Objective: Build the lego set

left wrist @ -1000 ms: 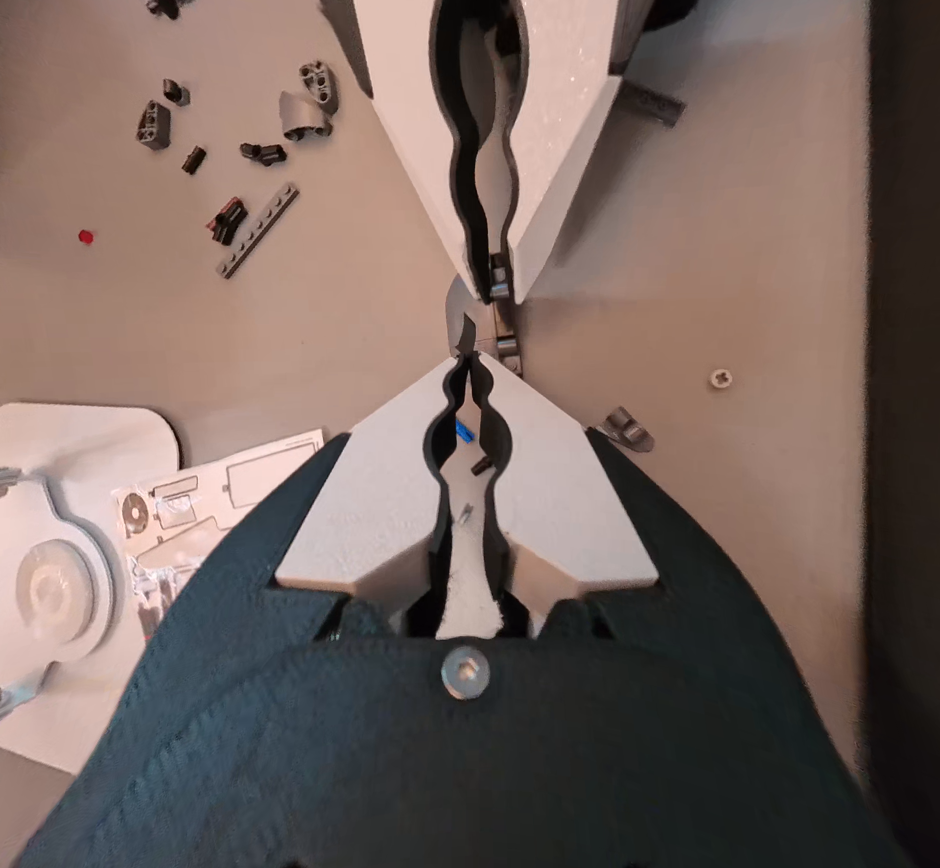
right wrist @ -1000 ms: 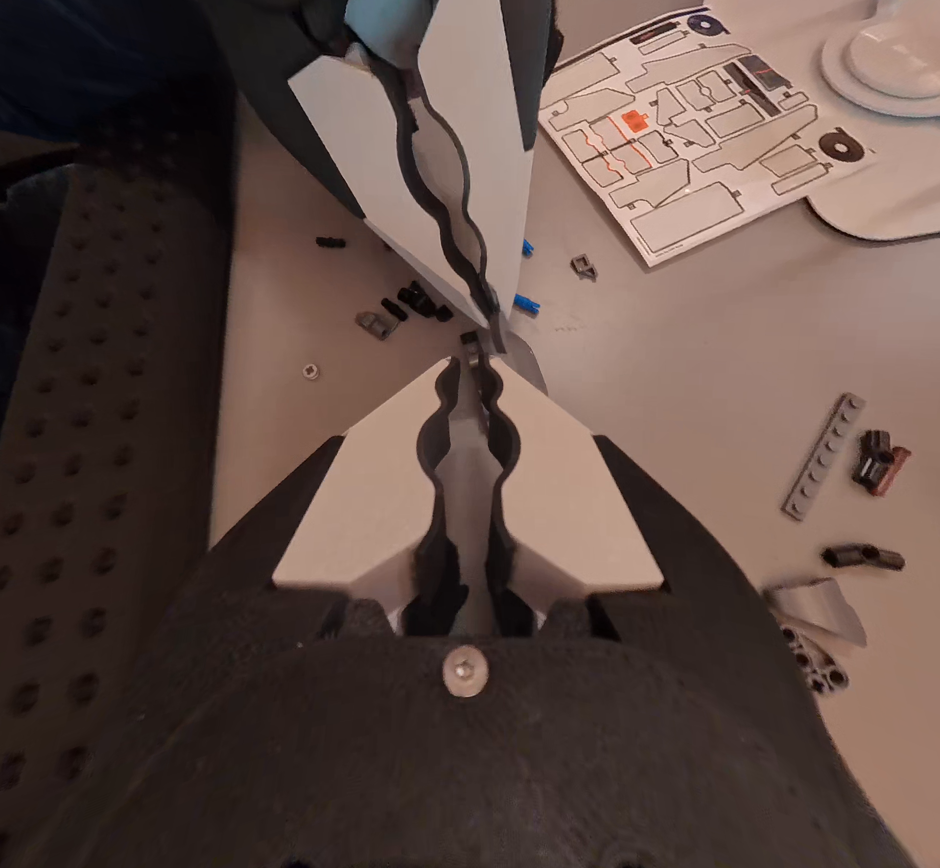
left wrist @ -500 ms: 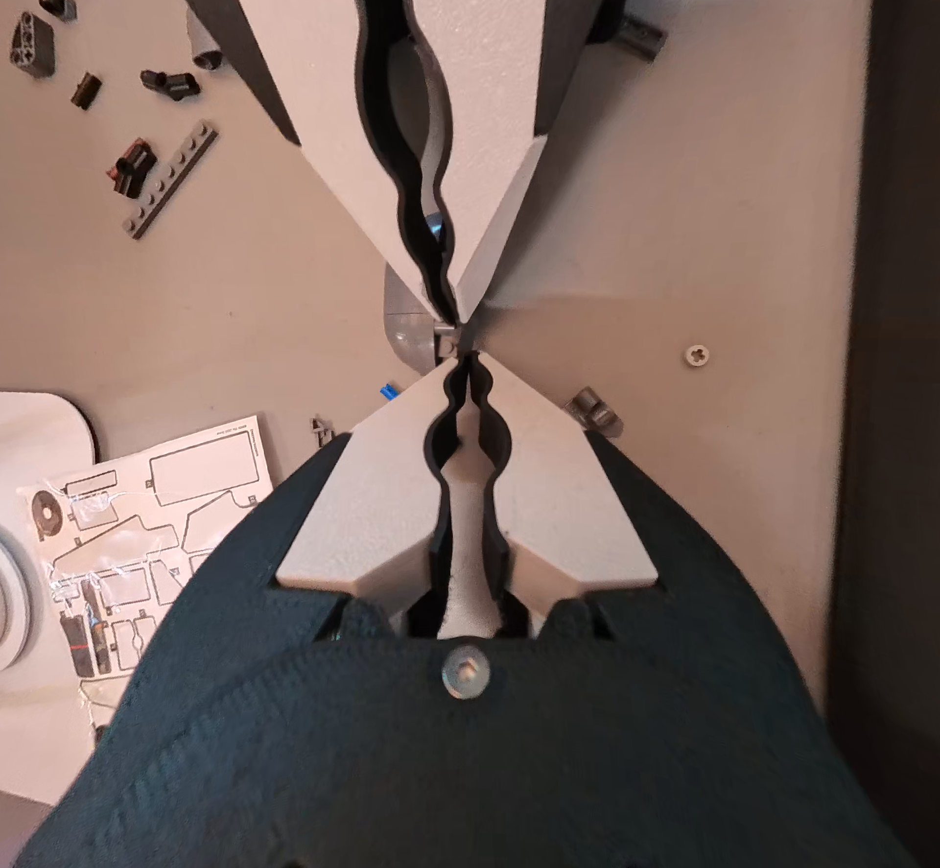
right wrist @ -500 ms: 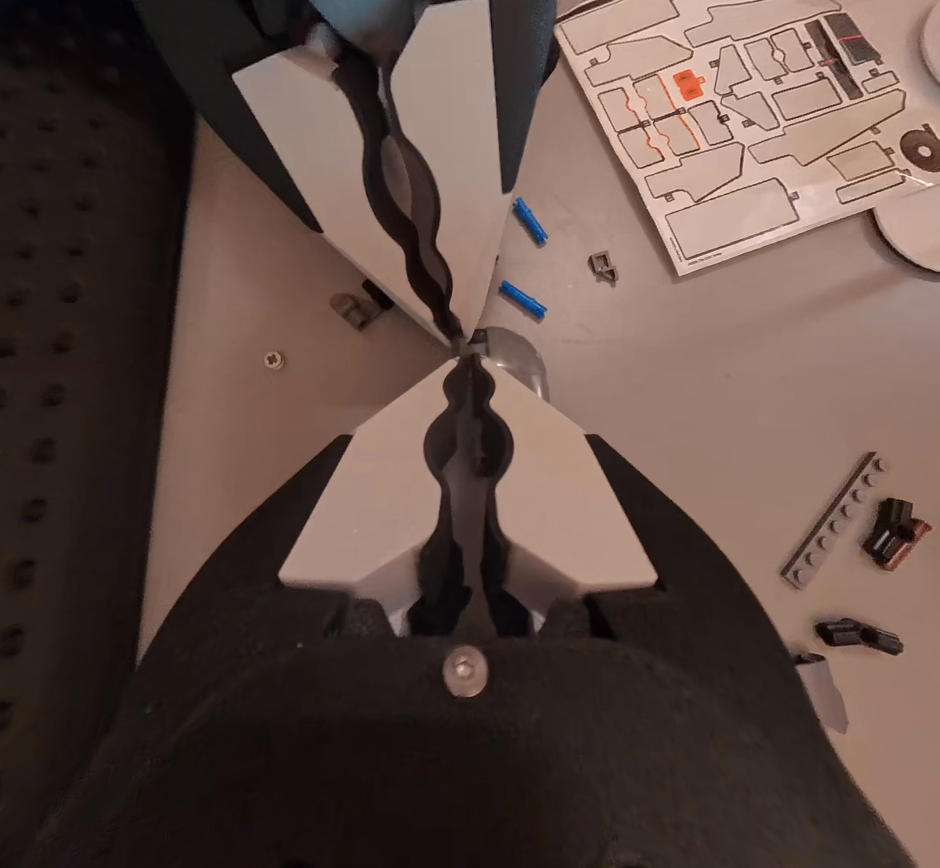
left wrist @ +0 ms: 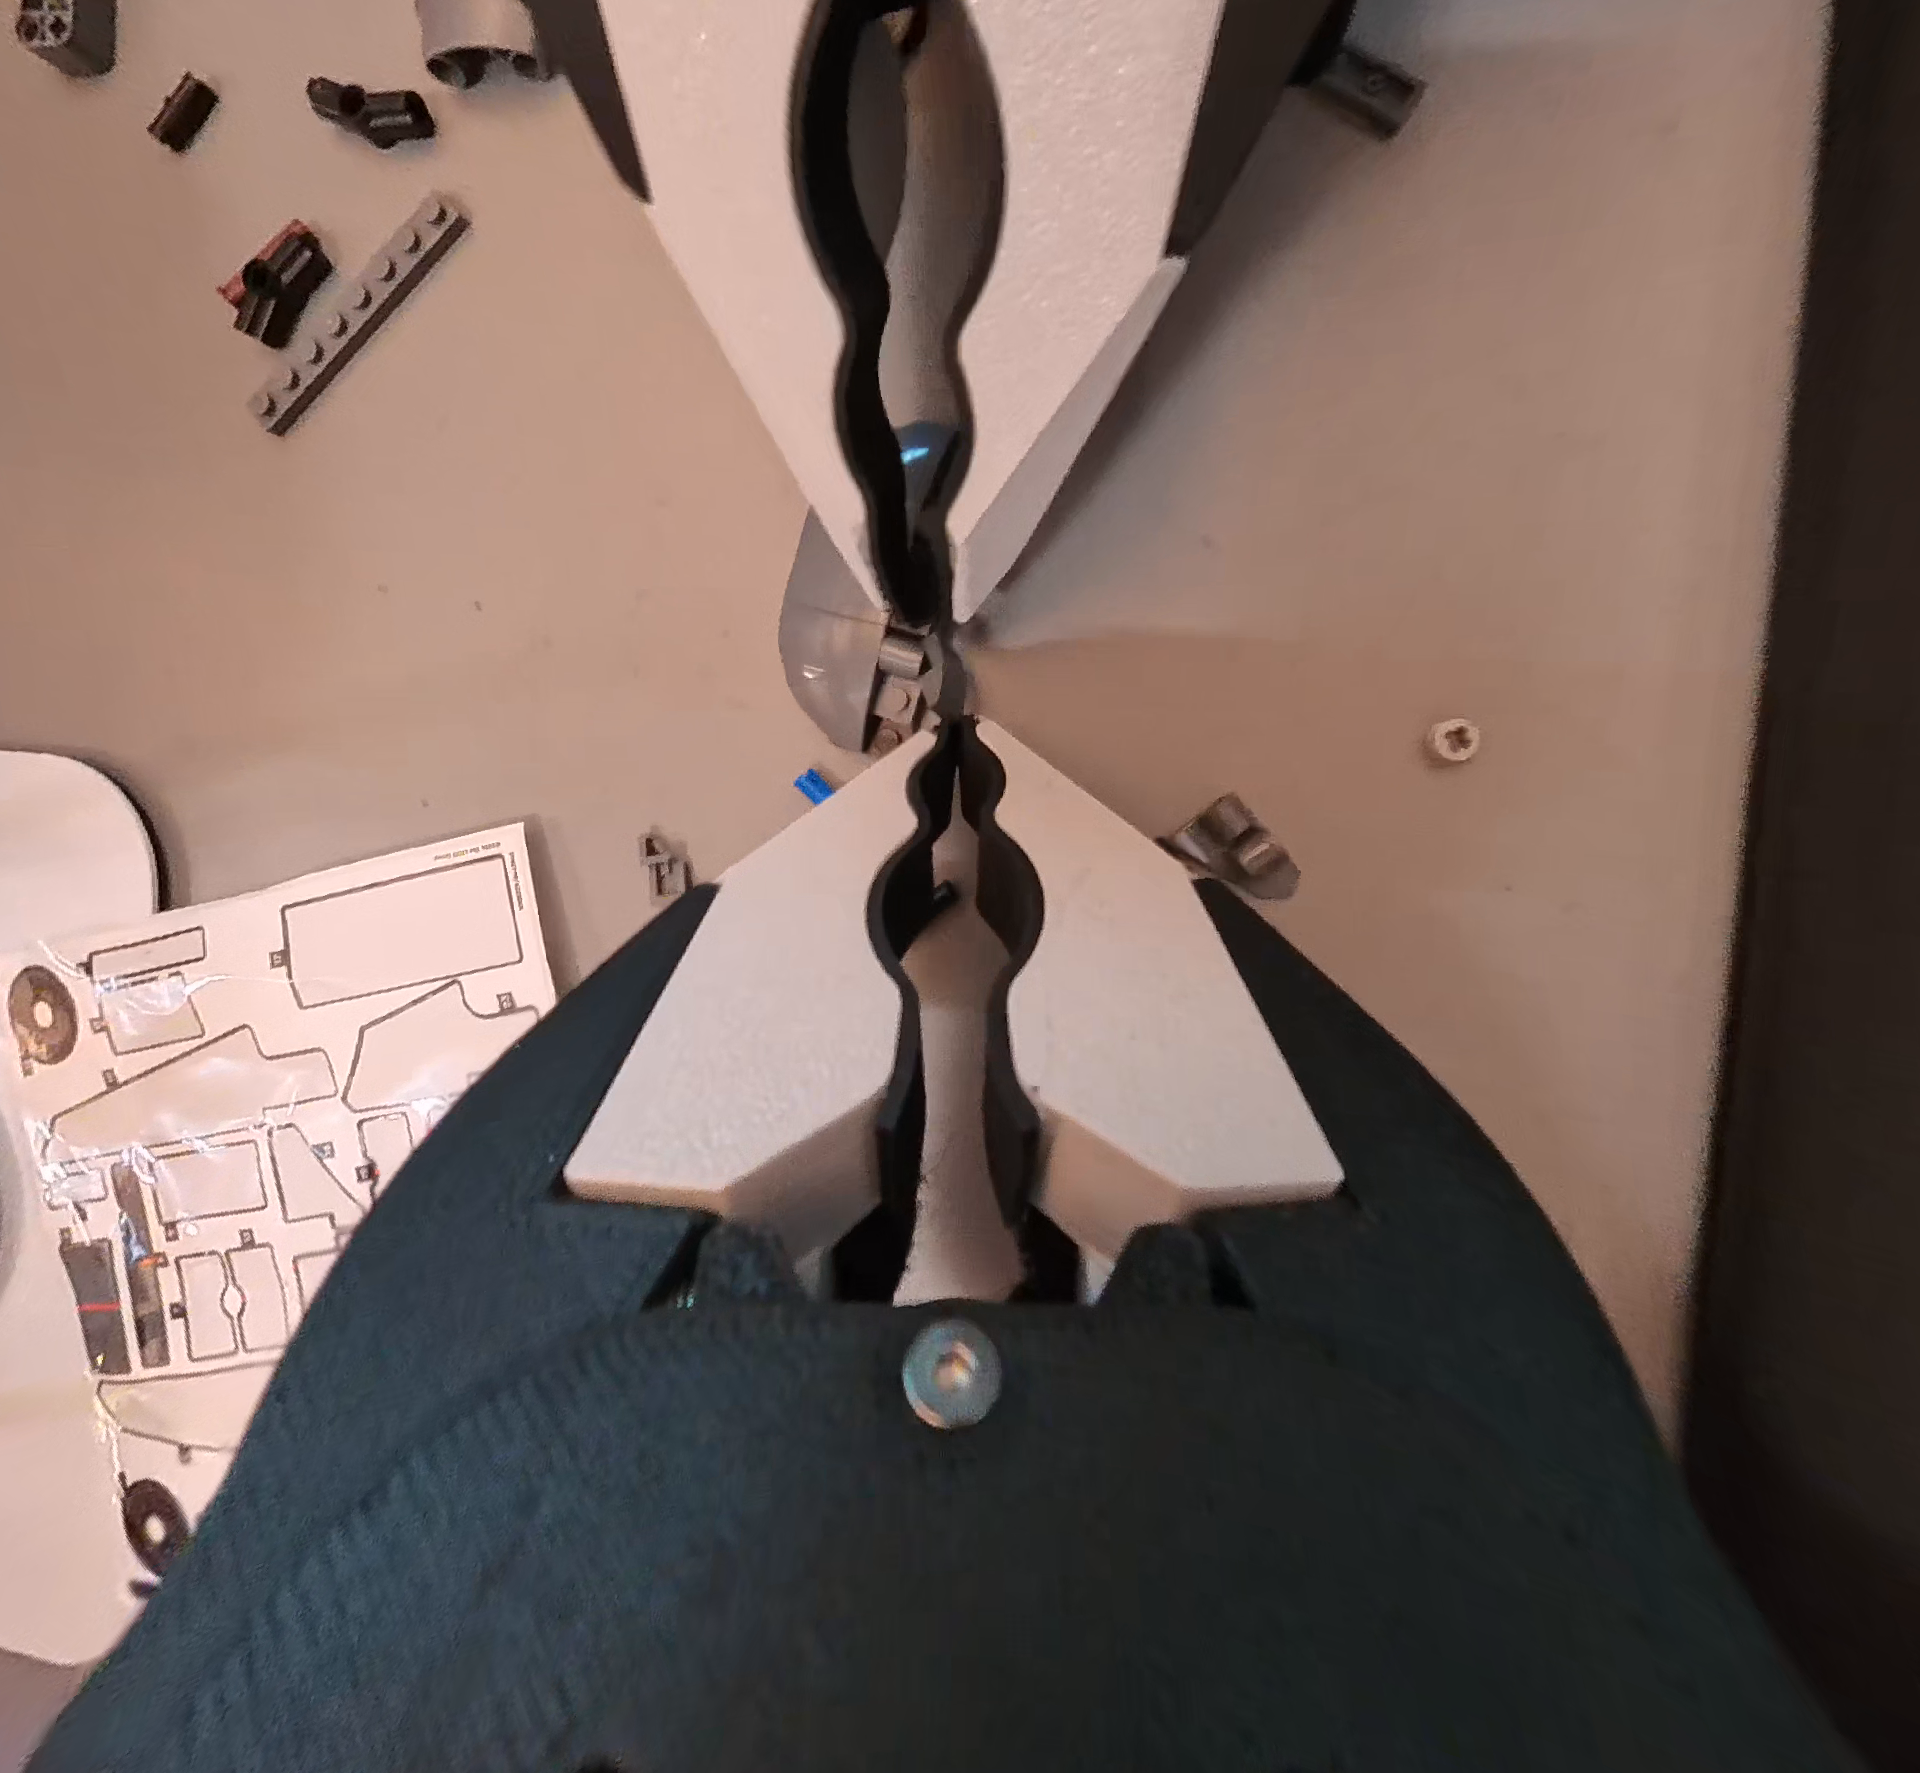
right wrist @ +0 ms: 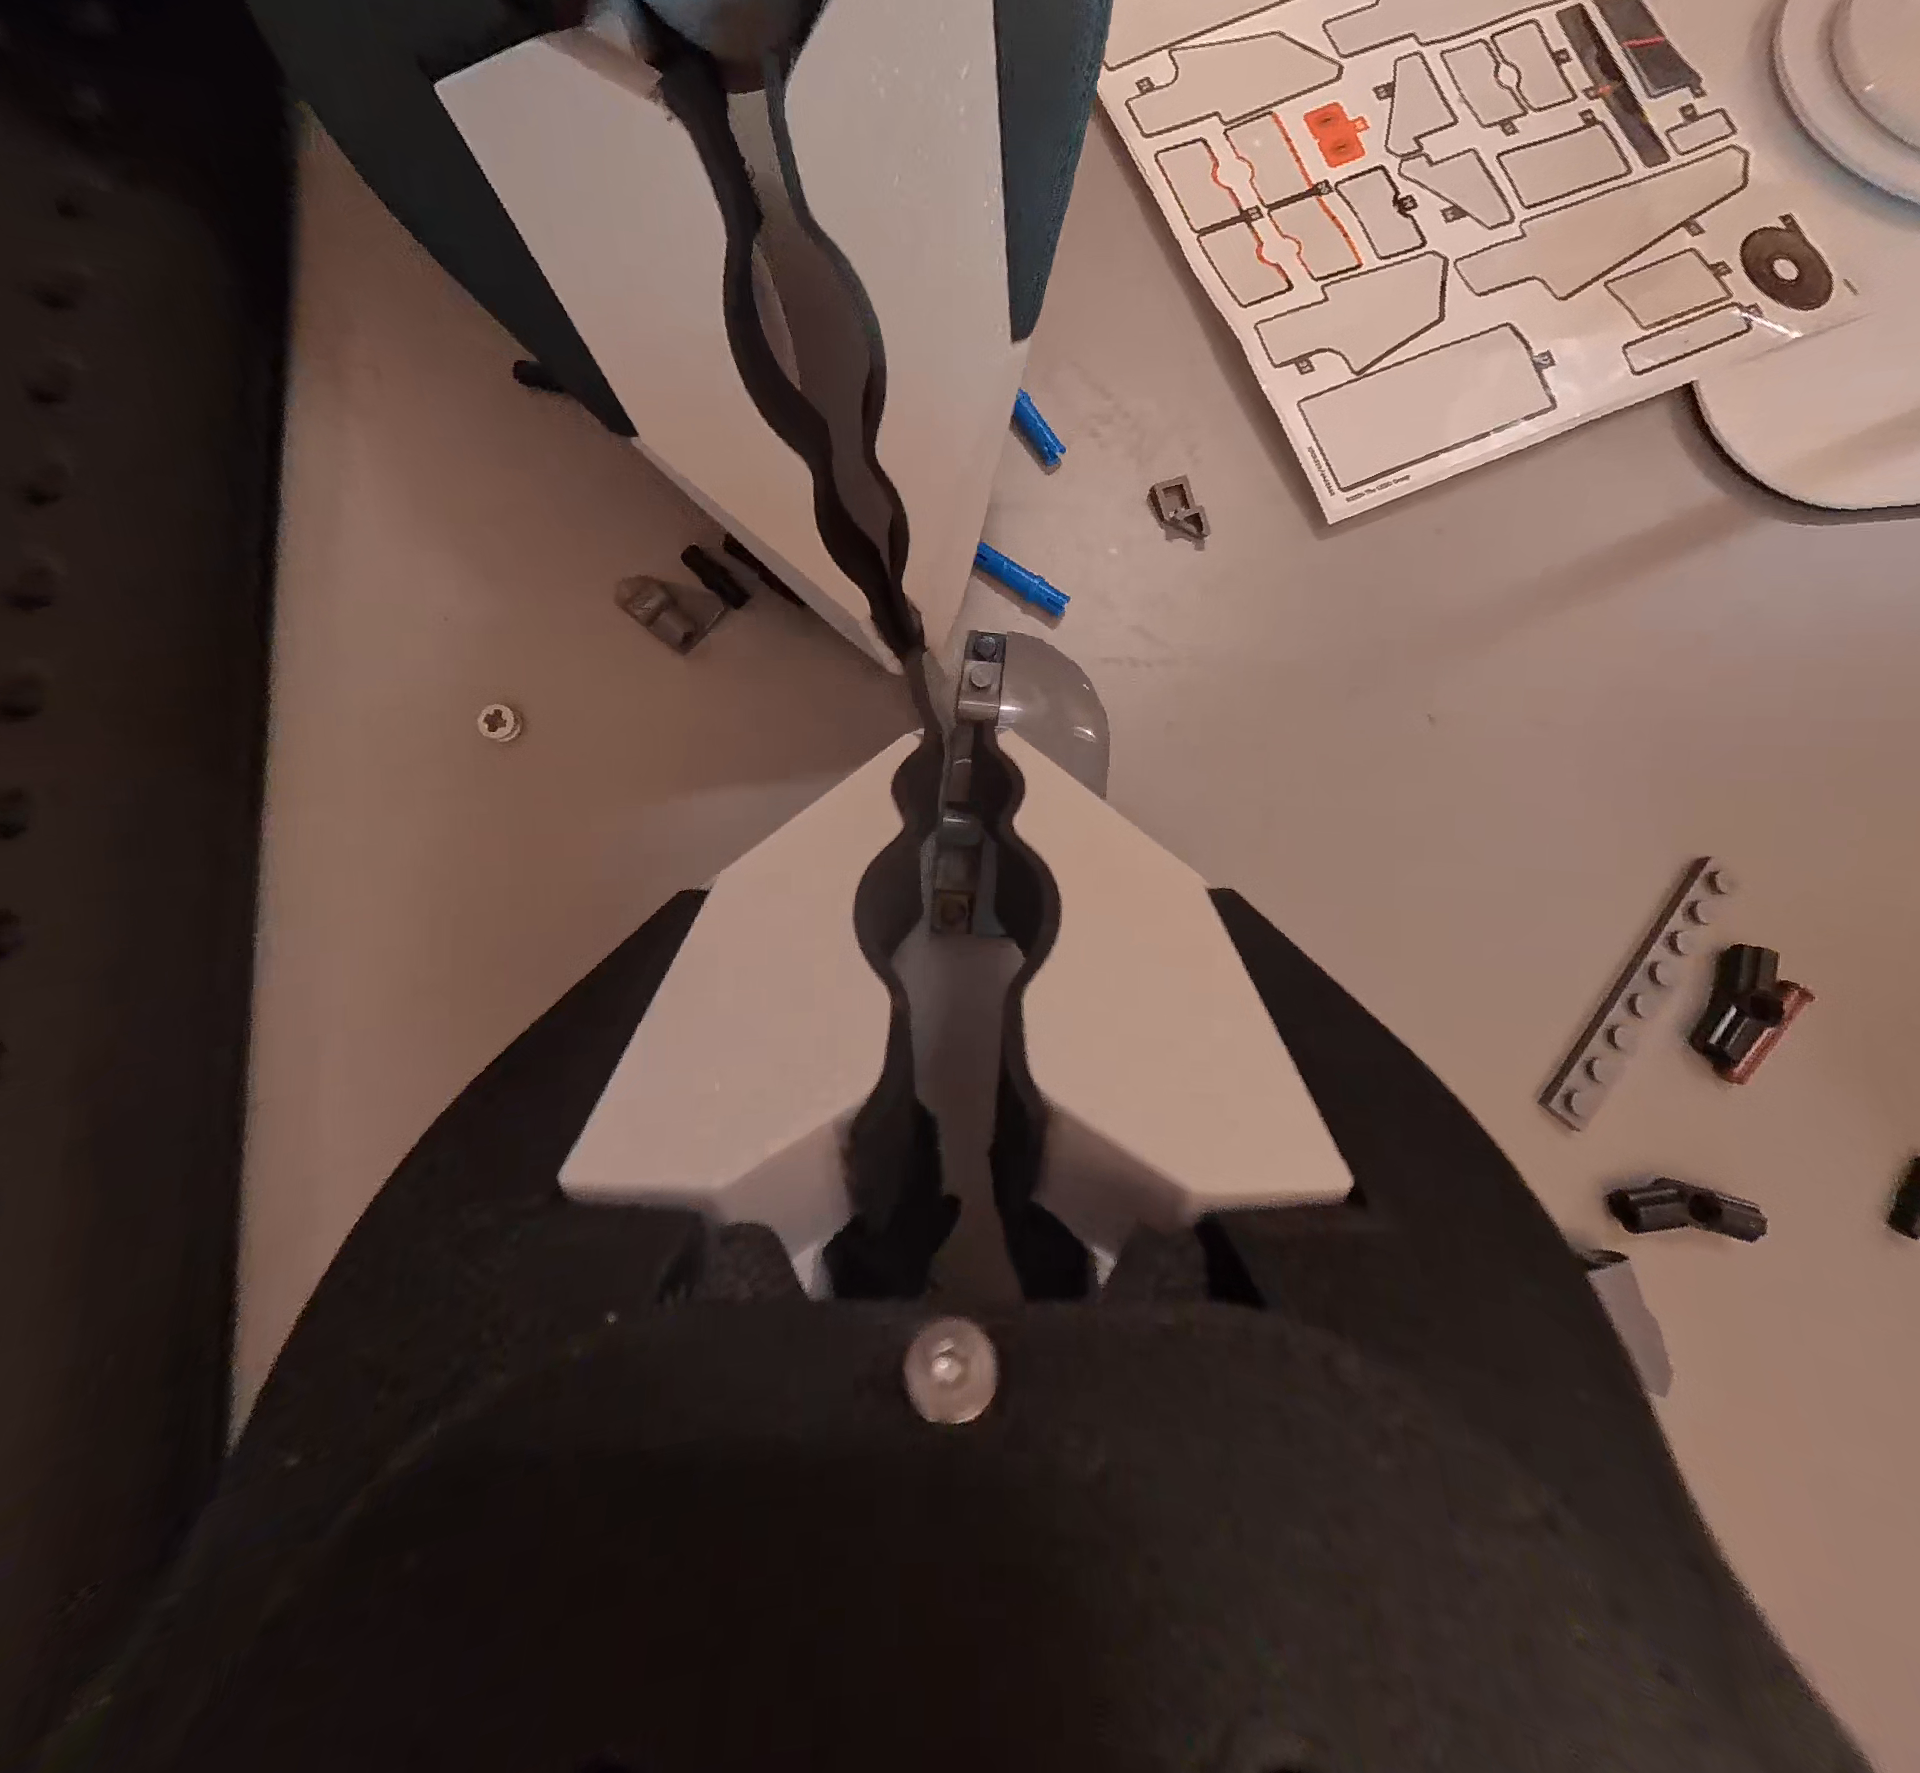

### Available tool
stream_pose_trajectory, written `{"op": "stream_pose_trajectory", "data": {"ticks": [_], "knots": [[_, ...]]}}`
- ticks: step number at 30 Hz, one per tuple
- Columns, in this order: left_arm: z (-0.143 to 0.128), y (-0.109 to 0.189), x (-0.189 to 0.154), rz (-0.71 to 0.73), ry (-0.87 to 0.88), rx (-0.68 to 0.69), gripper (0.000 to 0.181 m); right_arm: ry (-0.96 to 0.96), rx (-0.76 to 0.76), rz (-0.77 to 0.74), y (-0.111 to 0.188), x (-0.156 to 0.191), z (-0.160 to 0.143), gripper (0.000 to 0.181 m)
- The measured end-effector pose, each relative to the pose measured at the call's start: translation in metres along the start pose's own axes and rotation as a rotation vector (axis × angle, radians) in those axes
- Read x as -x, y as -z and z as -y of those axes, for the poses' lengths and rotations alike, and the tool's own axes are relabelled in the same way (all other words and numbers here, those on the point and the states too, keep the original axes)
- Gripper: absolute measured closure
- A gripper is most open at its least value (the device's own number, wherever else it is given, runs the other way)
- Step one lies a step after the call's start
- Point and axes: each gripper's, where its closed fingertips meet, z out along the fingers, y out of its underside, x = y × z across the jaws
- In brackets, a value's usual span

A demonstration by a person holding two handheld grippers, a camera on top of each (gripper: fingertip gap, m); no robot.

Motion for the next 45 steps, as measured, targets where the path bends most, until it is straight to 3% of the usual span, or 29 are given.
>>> {"op": "stream_pose_trajectory", "data": {"ticks": [19, 25, 40, 45], "knots": [[-0.005, 0.006, 0.017, -0.142, 0.191, -0.093, 0.181, 0.029, -0.015, -0.050, -0.005, -0.026, 0.031, 0.177], [-0.008, 0.002, 0.013, -0.204, 0.213, -0.081, 0.181, 0.020, 0.109, -0.076, -0.018, -0.033, 0.007, 0.178], [0.009, 0.004, -0.004, -0.364, 0.238, -0.163, 0.181, 0.001, 0.107, -0.071, -0.012, -0.030, 0.003, 0.180], [0.003, -0.004, -0.005, -0.367, 0.249, -0.118, 0.181, 0.006, 0.112, -0.054, -0.012, -0.025, 0.003, 0.180]]}}
